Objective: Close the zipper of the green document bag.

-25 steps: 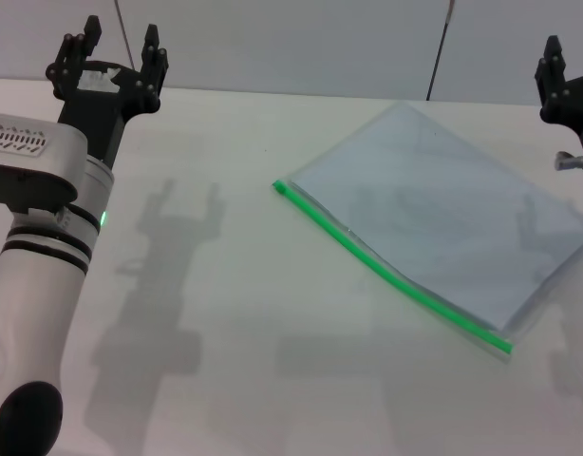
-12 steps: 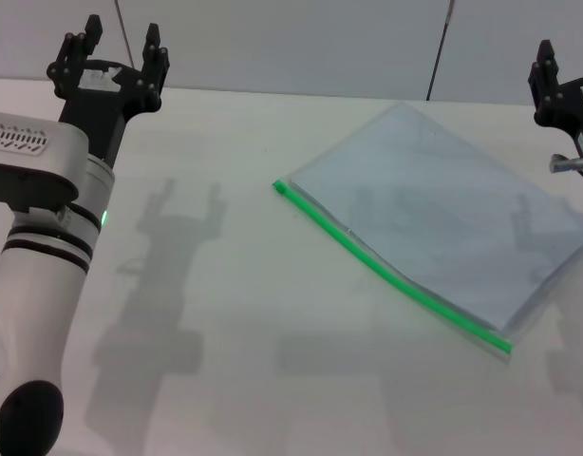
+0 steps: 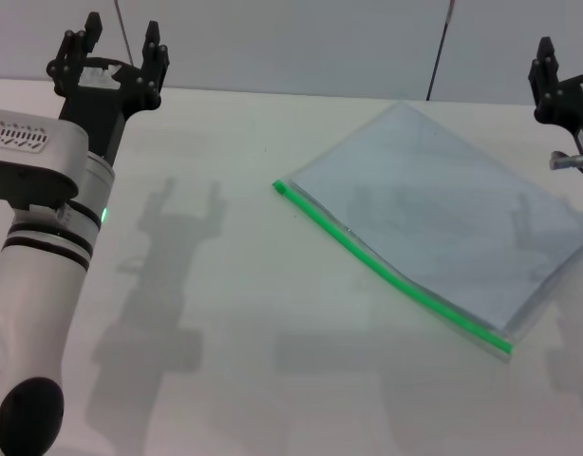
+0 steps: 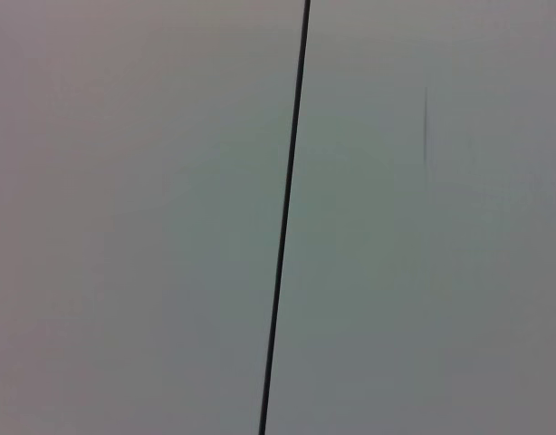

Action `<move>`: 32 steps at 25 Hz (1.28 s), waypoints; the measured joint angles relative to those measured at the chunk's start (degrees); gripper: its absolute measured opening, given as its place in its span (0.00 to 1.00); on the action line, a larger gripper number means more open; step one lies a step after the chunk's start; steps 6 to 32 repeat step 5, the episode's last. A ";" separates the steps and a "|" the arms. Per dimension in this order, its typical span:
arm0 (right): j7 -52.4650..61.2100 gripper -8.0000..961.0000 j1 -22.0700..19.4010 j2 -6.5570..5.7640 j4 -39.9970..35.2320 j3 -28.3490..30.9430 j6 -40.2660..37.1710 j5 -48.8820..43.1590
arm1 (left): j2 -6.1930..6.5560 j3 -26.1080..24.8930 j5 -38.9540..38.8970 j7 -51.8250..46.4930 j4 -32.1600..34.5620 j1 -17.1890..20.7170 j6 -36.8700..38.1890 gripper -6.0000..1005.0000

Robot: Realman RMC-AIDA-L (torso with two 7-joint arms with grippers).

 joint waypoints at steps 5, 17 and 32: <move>0.00 0.57 0.07 0.00 0.15 0.10 0.00 0.00 | -0.06 0.19 -0.96 -0.26 0.92 -0.73 -0.01 0.64; 0.00 0.57 0.07 0.00 0.15 0.10 0.00 0.00 | -0.06 0.19 -0.96 -0.26 0.92 -0.73 -0.01 0.64; 0.00 0.57 0.07 0.00 0.15 0.10 0.00 0.00 | -0.06 0.19 -0.96 -0.26 0.92 -0.73 -0.01 0.64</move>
